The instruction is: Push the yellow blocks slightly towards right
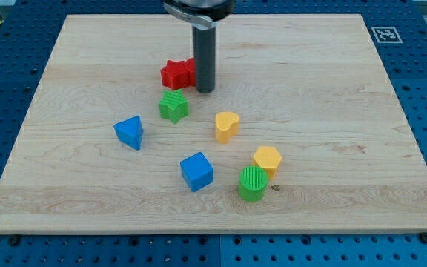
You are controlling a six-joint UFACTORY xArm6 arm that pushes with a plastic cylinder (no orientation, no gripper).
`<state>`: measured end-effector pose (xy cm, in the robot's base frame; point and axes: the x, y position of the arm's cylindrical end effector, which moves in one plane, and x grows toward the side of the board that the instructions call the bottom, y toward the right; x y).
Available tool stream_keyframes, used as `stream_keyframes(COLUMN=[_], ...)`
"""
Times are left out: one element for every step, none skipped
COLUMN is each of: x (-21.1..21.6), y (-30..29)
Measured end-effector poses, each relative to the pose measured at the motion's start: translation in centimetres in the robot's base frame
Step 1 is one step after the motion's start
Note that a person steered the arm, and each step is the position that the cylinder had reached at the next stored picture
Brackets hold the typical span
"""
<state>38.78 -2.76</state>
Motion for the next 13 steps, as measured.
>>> stream_keyframes(x=[1.1, 1.8, 1.3, 3.0, 3.7, 5.4, 7.2, 8.9, 8.0, 7.4, 7.7, 7.9, 8.2], y=[-0.3, -1.1, -0.4, 0.6, 1.1, 1.1, 0.8, 0.9, 3.1, 6.6, 11.0, 12.9, 9.4])
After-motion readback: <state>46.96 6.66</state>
